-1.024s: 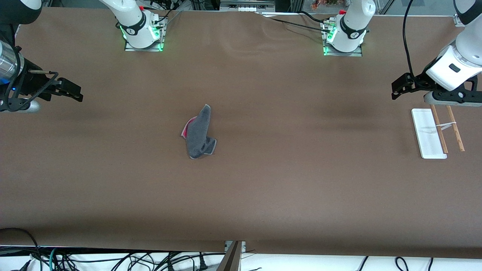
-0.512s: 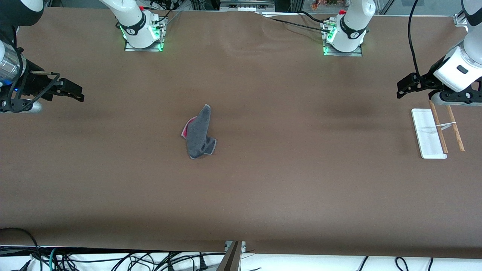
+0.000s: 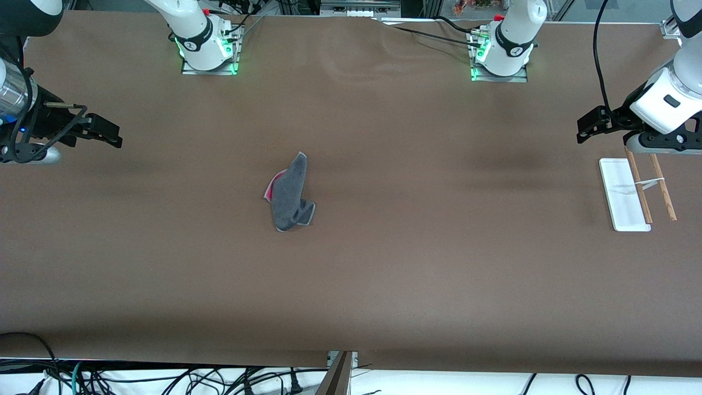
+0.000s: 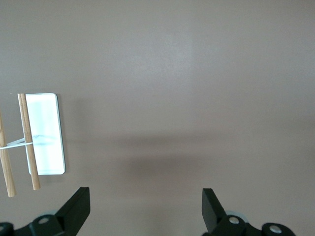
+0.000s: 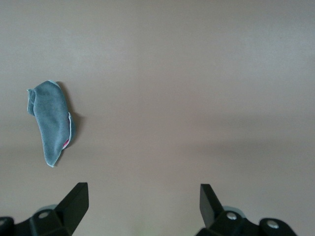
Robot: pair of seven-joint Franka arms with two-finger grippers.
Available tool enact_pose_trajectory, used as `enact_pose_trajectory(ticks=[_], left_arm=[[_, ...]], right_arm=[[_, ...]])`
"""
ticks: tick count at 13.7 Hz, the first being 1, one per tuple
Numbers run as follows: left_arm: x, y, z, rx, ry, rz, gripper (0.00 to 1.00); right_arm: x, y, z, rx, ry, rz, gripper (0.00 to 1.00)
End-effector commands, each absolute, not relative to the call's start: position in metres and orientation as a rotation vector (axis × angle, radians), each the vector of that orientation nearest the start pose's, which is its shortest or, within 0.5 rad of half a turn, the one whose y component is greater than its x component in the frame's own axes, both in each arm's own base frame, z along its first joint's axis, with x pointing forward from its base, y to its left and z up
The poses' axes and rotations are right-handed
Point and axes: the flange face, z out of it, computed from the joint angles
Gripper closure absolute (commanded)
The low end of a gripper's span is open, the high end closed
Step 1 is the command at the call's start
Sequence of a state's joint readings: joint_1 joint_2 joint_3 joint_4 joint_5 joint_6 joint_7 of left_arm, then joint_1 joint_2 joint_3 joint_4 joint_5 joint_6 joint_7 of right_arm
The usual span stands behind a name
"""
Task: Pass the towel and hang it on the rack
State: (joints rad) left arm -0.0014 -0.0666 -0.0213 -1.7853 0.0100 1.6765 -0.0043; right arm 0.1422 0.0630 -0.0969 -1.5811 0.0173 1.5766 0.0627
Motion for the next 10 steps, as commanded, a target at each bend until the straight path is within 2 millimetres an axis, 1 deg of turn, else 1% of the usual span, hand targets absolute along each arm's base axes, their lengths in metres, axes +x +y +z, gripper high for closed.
enact_pose_trajectory(ticks=[1, 5, 10], left_arm=[[0.5408, -0.0133, 0.5733, -3.145, 0.052, 0.077, 0.00], [0.5405, -0.0142, 0.5742, -3.145, 0.054, 0.075, 0.00], [0.5404, -0.0150, 0.5742, -3.144, 0.057, 0.075, 0.00]], right_arm=[[0.5622, 0.0304, 0.5956, -3.136, 0.015, 0.087, 0.00], [0.5619, 0.0348, 0.5956, -3.127, 0.006, 0.088, 0.00], [0.5664, 0.0348, 0.5921, -3.124, 0.009, 0.078, 0.00]])
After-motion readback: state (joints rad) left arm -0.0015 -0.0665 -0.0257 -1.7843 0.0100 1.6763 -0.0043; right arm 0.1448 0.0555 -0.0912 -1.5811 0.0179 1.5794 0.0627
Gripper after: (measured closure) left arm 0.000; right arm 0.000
